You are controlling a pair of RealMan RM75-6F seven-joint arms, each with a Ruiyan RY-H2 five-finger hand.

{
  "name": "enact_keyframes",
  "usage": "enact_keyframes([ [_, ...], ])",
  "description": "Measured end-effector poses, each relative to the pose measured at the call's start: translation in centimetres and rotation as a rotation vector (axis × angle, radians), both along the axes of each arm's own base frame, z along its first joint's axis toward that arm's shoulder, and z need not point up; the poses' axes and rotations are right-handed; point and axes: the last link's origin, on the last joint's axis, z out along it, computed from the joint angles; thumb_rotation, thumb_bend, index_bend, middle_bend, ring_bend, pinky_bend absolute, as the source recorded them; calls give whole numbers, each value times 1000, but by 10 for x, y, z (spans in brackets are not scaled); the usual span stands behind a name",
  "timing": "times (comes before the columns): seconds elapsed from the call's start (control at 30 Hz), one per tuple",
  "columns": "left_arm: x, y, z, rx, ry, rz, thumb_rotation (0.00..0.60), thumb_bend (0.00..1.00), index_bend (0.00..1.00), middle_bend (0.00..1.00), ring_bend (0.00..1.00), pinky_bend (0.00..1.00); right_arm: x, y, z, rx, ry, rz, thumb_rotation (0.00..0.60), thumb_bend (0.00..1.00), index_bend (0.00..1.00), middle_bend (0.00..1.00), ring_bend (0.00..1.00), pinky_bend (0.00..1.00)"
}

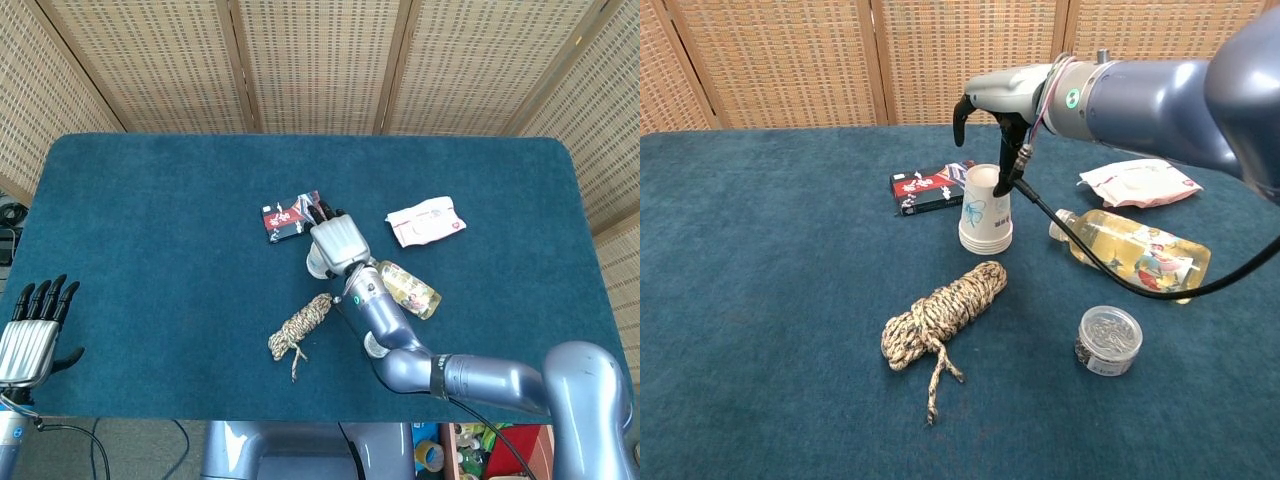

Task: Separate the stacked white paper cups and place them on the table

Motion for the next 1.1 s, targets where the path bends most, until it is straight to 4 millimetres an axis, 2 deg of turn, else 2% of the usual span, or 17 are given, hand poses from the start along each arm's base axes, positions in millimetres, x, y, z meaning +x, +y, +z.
enact_keyframes([
  [0.47, -2, 2, -5, -14, 18, 7, 600, 193, 0, 0, 0, 0, -9, -15, -15, 13, 33, -30, 600, 211, 319, 162, 26, 294],
  [0.73, -2, 3, -7, -23, 21, 9, 600, 193, 0, 0, 0, 0, -14, -20, -24, 21, 44, -41, 600, 229, 332, 217, 86, 351],
  [0.9, -2, 4, -9, -27, 22, 10, 600, 193, 0, 0, 0, 0, -15, -21, -28, 14, 39, -37, 600, 254, 441, 327, 206, 463],
  [1.1, -1, 4, -9, -25, 21, 4, 600, 192, 0, 0, 0, 0, -15, -21, -28, -9, 21, -23, 600, 272, 651, 557, 448, 674],
])
